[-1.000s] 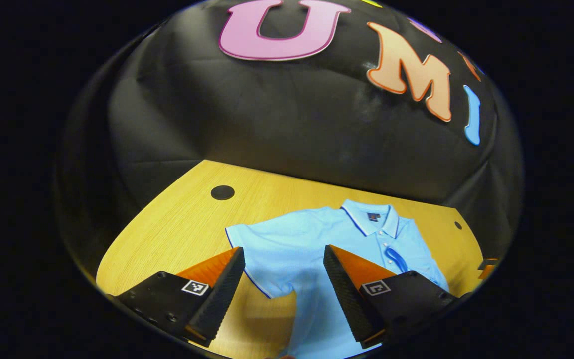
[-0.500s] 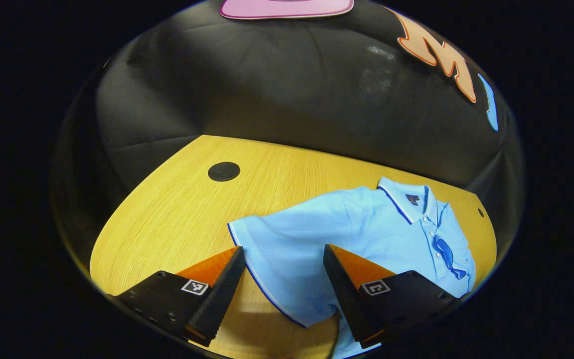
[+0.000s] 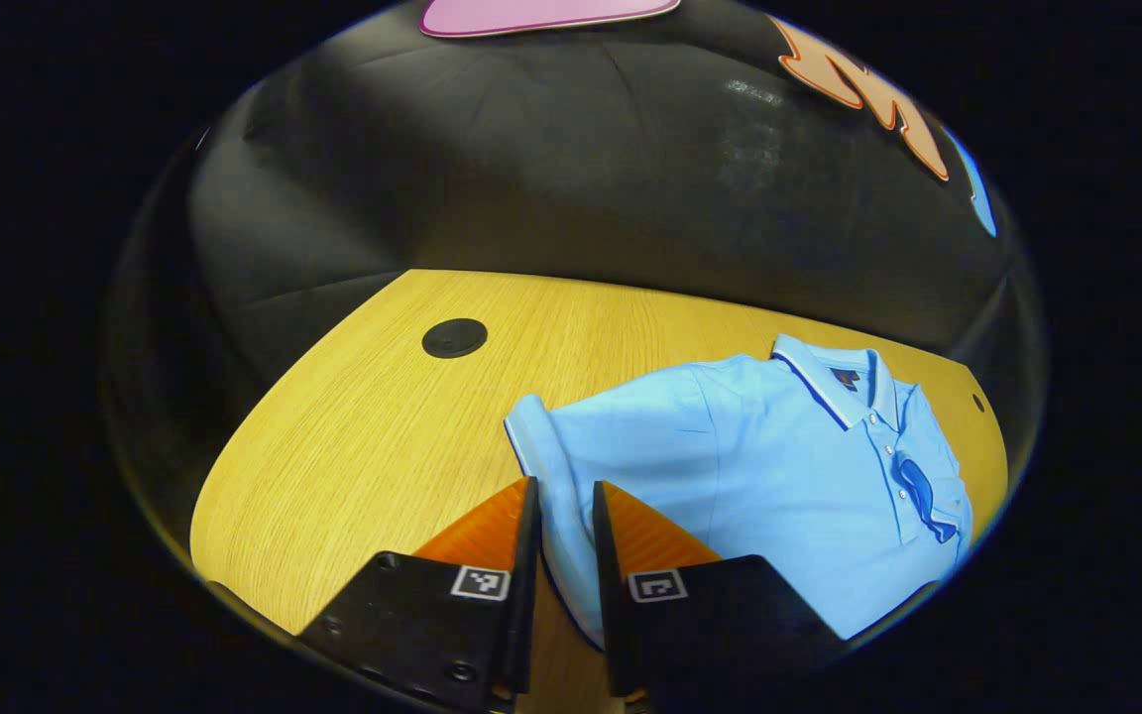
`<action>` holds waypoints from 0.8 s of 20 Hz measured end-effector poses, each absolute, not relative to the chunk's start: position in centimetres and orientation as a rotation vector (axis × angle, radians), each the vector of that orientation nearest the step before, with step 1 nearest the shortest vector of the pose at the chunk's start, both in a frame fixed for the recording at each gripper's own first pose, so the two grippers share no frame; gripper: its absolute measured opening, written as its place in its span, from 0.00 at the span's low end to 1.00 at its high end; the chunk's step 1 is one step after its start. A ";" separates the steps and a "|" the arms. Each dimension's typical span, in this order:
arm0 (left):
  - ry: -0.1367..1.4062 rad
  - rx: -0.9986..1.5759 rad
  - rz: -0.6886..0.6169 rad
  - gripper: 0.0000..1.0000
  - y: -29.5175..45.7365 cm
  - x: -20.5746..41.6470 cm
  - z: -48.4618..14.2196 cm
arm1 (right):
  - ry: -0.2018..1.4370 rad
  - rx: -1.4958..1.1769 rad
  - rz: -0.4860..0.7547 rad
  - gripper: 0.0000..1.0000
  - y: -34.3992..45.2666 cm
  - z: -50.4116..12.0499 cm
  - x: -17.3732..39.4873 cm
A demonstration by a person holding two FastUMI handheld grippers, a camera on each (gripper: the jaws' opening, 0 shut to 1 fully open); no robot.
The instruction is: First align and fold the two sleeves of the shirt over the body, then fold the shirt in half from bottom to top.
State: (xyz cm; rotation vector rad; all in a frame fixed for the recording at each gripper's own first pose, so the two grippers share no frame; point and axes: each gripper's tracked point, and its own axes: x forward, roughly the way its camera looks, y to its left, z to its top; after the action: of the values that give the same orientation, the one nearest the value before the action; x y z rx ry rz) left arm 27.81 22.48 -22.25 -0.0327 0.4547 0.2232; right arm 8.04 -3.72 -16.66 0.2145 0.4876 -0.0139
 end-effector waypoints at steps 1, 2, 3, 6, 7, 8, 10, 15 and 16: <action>0.453 -0.035 0.219 0.19 22.3 27.9 -22.2 | 0.482 0.212 -0.020 0.98 -3.9 -16.4 7.9; 0.449 -0.035 0.221 0.05 22.3 27.9 -22.1 | 0.477 0.209 -0.024 0.98 -4.1 -16.2 7.9; 0.446 -0.037 0.231 0.02 22.4 28.0 -22.0 | 0.475 0.205 -0.028 0.98 -4.2 -16.1 7.5; 0.442 -0.024 0.289 0.00 22.7 27.4 -21.3 | 0.472 0.192 -0.042 0.98 -5.1 -16.1 6.9; 0.427 -0.023 0.286 0.00 22.2 27.3 -20.3 | 0.471 0.193 -0.045 0.98 -5.2 -16.2 6.7; 0.411 -0.008 0.277 0.00 21.5 27.3 -19.4 | 0.475 0.197 -0.045 0.98 -5.3 -16.4 6.6; 0.378 0.028 0.233 0.00 19.1 27.8 -17.1 | 0.484 0.201 -0.047 0.98 -5.6 -16.8 6.1; 0.370 0.085 0.069 0.00 9.3 29.5 -16.3 | 0.495 0.184 -0.047 0.98 -5.8 -17.5 5.6; 0.382 0.106 0.040 0.00 7.5 29.6 -16.8 | 0.490 0.178 -0.047 0.98 -6.0 -17.3 5.6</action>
State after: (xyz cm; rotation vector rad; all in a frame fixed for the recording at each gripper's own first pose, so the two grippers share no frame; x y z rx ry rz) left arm 29.64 7.48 -16.83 0.1064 0.3817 0.0404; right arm 5.55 -6.03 -17.33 0.1775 0.4898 -0.0471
